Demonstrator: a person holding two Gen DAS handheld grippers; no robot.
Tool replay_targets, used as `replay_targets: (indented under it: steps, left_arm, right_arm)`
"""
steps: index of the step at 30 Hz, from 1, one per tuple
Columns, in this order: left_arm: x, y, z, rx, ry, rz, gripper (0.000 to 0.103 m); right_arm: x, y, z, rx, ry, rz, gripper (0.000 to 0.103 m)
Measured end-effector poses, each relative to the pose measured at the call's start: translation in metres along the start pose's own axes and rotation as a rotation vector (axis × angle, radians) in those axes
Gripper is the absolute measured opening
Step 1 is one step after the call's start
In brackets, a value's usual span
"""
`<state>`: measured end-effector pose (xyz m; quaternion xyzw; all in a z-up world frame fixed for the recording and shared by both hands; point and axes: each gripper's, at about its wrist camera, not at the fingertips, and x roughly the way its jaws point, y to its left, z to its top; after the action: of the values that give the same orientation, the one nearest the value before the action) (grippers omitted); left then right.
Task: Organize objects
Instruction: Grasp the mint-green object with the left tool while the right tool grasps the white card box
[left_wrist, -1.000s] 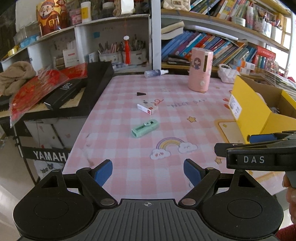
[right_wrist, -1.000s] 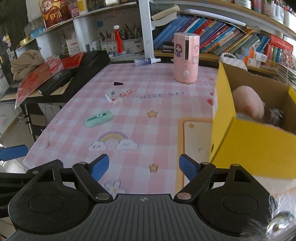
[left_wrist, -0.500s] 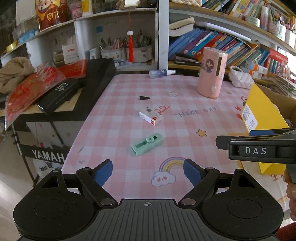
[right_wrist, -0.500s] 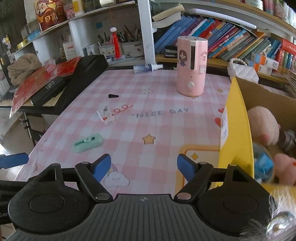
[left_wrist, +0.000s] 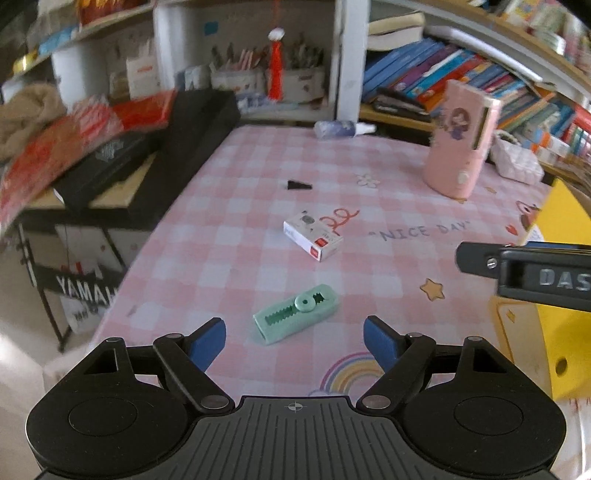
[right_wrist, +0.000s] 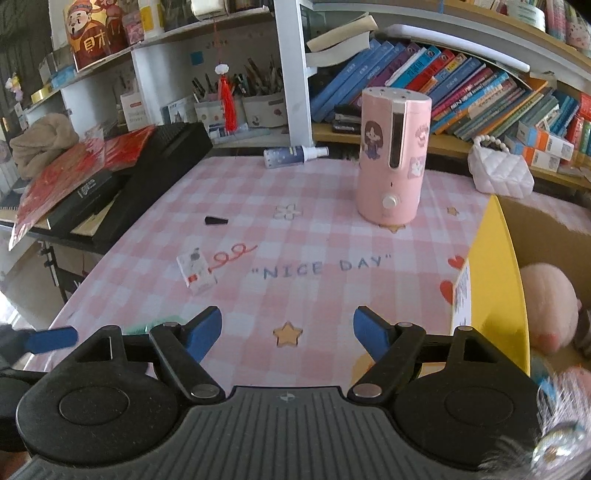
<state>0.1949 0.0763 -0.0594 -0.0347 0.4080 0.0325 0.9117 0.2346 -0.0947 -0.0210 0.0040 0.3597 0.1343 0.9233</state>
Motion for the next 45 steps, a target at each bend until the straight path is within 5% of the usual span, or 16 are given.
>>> replay_targets:
  steps: [6,15,19,32,45]
  left_arm:
    - [0.029,-0.004,0.004,-0.117,0.054,0.011,0.082]
    - [0.049,-0.012,0.008,-0.154,0.05,0.091,0.082]
    - [0.05,-0.011,0.01,-0.145,0.031,0.104,0.069]
    - [-0.006,0.045,-0.001,-0.223,-0.026,0.18,0.069]
    - [-0.044,0.07,-0.015,-0.291,-0.046,0.194,0.069]
  right_arm:
    - [0.013,-0.002,0.01,0.0,0.003,0.008,0.078]
    - [0.024,-0.011,0.017,0.023,0.008,0.023,0.078]
    - [0.027,-0.013,0.017,0.029,0.018,0.024,0.078]
    - [0.057,0.024,0.022,-0.057,0.063,0.124,0.078]
    - [0.143,0.087,0.032,-0.246,0.082,0.194,0.048]
